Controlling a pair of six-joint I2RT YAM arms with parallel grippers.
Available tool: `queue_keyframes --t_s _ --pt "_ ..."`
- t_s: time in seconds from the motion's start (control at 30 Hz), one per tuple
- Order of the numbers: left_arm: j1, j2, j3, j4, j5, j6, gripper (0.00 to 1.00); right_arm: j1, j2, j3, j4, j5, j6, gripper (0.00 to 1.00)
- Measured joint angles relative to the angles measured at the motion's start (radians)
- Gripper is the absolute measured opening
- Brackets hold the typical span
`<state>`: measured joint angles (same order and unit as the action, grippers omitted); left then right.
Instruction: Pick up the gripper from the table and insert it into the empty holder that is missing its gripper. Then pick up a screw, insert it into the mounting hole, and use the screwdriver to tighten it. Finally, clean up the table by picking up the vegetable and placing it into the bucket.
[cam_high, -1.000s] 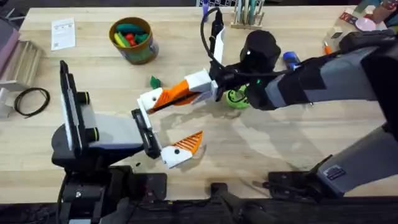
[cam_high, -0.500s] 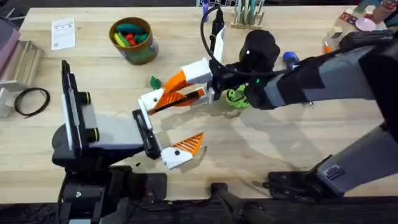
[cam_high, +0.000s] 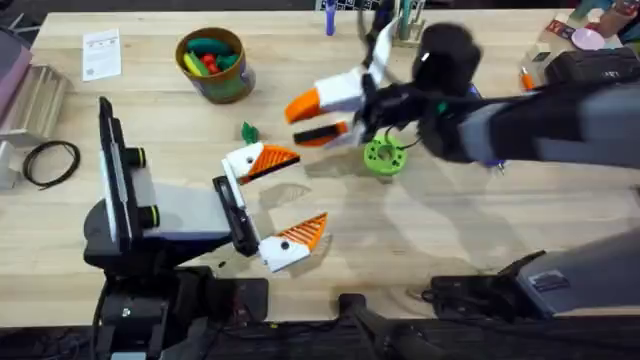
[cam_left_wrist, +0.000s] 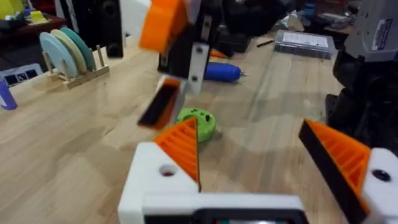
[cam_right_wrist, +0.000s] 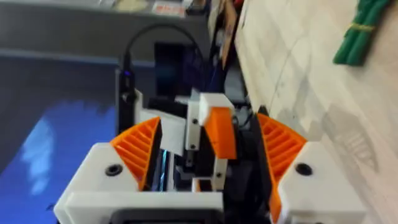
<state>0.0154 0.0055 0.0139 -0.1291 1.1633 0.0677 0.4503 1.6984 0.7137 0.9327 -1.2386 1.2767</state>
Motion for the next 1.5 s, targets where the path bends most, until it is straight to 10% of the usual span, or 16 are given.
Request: queue_keyframes --t_s 0.37,0.7,1.07,1.5 --pt "0.0 0.0 0.0 0.0 0.0 0.0 0.985 -0.134 -0.317 0.23 -1.013 0.182 -0.519 0.829" --pt "0.0 0.0 0.0 0.0 0.0 0.0 0.985 -0.12 -0.353 0.537 -1.79 0.686 -0.948 0.829" --pt "0.0 0.0 0.0 0.0 0.0 0.0 0.985 0.028 -0.355 0.593 -1.989 1.183 -1.038 0.829" --pt "0.0 0.0 0.0 0.0 0.0 0.0 0.985 0.016 -0.324 0.503 -2.01 1.277 -1.007 0.829"
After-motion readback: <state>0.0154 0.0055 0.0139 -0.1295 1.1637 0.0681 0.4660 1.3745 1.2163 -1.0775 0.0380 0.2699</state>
